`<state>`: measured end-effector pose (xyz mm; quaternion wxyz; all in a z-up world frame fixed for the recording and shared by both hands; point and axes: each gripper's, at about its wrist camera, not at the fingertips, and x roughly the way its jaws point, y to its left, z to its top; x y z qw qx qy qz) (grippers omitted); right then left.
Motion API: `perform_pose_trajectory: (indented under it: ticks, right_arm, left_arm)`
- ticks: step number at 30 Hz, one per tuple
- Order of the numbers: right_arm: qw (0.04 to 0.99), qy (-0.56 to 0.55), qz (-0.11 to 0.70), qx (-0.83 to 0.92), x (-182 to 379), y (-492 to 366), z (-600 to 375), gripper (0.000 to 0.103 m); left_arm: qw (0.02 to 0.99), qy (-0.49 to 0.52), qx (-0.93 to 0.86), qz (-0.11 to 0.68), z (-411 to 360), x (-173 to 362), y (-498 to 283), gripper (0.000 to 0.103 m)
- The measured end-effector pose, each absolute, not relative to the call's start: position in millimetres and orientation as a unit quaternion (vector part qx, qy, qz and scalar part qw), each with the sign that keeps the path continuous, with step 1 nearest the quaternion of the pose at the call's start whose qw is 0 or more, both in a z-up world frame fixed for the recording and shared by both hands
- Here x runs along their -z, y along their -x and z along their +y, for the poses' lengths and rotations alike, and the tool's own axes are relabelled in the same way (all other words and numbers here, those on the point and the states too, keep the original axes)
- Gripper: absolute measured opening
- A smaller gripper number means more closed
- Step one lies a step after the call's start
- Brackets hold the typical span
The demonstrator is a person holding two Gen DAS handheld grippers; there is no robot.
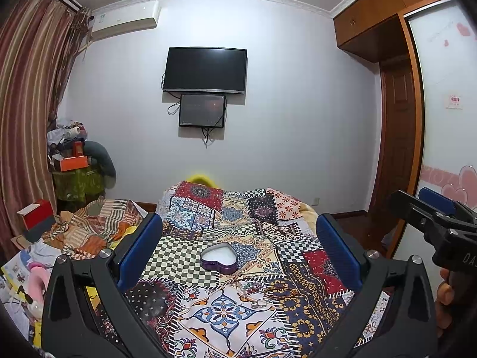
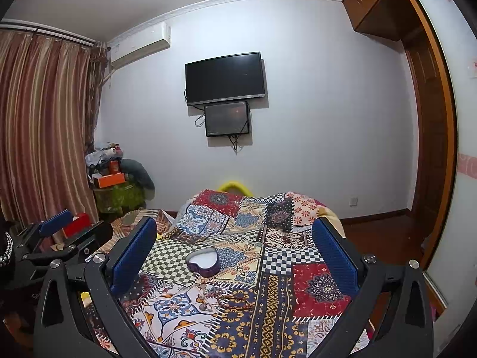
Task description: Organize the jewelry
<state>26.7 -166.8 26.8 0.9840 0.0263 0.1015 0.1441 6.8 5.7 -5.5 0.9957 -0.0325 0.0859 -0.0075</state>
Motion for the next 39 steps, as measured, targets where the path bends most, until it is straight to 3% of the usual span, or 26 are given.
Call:
perform_pose_trajectory:
  ticks: [39]
  right_arm:
    - [0.981, -0.03, 0.113, -0.155, -20.2, -27.9, -163.7, 0.103]
  left_arm:
    - [0.995, 0.041, 0.009, 0.087, 7.6, 9.7, -7.8, 0.103]
